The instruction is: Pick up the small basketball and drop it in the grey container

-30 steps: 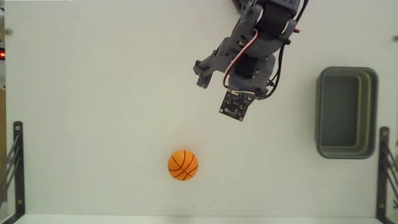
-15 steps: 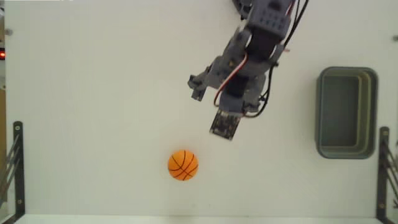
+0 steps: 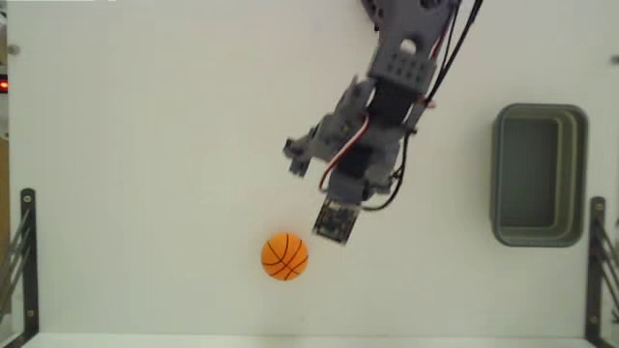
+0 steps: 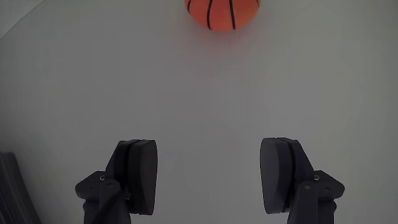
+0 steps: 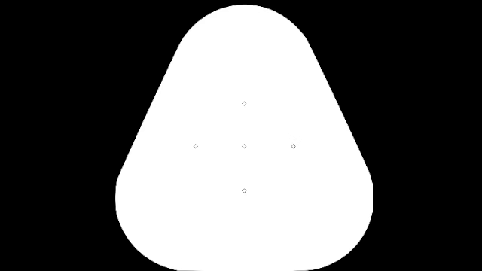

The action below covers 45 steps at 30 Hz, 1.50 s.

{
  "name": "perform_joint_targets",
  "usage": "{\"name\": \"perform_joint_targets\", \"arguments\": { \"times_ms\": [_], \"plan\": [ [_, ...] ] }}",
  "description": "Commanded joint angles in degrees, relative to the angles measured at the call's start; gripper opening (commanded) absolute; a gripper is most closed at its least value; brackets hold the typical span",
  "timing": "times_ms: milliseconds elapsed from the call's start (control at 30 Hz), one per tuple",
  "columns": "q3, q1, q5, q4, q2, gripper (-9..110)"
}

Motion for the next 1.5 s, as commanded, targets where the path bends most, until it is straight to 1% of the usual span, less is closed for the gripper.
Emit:
{"name": "perform_joint_targets", "arguments": {
  "times_ms": [0, 767, 1467],
  "plan": [
    [-4.12, 1.13, 0.26, -1.64, -1.10, 110],
    [-17.98, 1.13, 0.26, -5.91, -19.23, 110],
    [-35.70, 1.13, 0.26, -4.72, -35.76, 110]
  ]
}}
